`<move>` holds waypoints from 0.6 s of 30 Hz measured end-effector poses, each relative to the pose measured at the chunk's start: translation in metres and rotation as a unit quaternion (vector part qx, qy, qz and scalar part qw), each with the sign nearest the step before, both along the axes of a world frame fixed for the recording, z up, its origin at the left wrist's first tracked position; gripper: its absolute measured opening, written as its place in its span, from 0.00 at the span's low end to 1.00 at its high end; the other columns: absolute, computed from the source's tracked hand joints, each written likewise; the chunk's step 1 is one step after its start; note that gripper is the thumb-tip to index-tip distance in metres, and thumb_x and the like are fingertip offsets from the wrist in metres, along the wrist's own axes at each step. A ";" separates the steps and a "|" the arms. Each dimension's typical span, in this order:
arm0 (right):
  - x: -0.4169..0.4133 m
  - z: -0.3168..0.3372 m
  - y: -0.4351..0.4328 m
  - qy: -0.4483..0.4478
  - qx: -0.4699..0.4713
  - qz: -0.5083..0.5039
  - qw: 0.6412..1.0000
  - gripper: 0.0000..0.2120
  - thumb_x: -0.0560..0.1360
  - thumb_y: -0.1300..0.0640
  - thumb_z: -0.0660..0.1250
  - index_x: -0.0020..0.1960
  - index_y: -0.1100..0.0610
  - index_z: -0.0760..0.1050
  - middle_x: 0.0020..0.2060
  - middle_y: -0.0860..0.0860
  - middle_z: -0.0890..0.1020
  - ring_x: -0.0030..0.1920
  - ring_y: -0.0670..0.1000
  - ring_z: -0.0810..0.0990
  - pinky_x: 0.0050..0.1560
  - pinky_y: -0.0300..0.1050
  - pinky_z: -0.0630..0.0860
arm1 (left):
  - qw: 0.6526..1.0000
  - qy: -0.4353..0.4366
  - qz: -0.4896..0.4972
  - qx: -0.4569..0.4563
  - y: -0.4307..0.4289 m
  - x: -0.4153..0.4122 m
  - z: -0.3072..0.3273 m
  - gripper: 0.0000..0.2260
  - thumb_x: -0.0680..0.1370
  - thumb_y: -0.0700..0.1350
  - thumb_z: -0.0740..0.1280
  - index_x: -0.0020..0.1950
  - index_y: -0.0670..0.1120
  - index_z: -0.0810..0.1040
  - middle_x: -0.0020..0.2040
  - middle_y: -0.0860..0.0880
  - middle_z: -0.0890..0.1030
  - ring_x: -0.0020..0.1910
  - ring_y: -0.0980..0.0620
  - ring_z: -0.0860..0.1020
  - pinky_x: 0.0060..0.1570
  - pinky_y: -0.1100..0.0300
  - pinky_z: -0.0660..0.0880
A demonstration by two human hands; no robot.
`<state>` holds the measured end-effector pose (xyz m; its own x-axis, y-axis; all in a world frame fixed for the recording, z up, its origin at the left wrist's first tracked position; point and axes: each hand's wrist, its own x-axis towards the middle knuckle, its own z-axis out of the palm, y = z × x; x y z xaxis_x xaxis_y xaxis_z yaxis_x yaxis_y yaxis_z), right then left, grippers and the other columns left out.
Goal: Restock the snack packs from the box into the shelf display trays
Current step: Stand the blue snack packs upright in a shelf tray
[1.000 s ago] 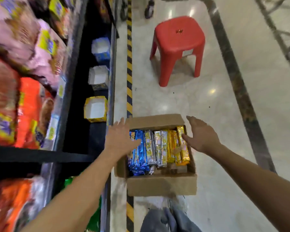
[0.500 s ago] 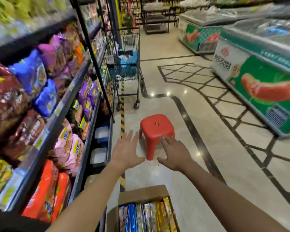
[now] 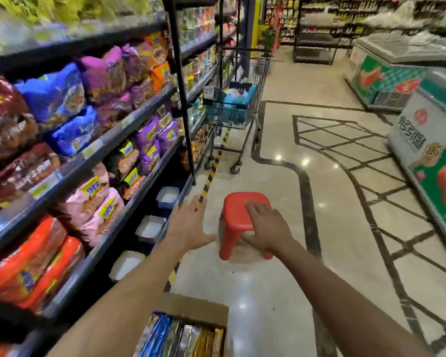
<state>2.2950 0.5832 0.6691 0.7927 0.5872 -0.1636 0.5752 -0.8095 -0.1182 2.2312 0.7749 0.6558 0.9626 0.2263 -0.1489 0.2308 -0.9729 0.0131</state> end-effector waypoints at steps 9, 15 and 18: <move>0.078 0.029 -0.037 -0.020 -0.006 0.103 0.994 0.40 0.75 0.44 0.62 0.77 0.51 0.42 0.77 0.53 0.50 0.76 0.58 0.51 0.74 0.55 0.52 | 0.992 -0.030 0.120 0.002 -0.051 0.030 0.019 0.46 0.72 0.67 0.62 0.78 0.48 0.41 0.79 0.46 0.44 0.77 0.45 0.46 0.75 0.47 0.46; 0.115 0.022 0.017 -0.017 -0.022 0.203 0.979 0.39 0.77 0.42 0.59 0.77 0.52 0.40 0.77 0.53 0.48 0.77 0.58 0.49 0.75 0.56 0.51 | 0.977 -0.035 0.211 -0.011 -0.020 0.035 0.017 0.45 0.73 0.66 0.62 0.78 0.47 0.41 0.79 0.45 0.44 0.77 0.44 0.45 0.75 0.47 0.46; 0.135 0.013 0.054 -0.014 -0.018 0.254 0.967 0.39 0.77 0.43 0.60 0.77 0.52 0.41 0.77 0.53 0.48 0.77 0.58 0.50 0.75 0.56 0.52 | 0.964 -0.041 0.261 -0.012 0.005 0.048 0.006 0.45 0.73 0.66 0.62 0.78 0.46 0.41 0.79 0.46 0.44 0.78 0.46 0.44 0.75 0.48 0.46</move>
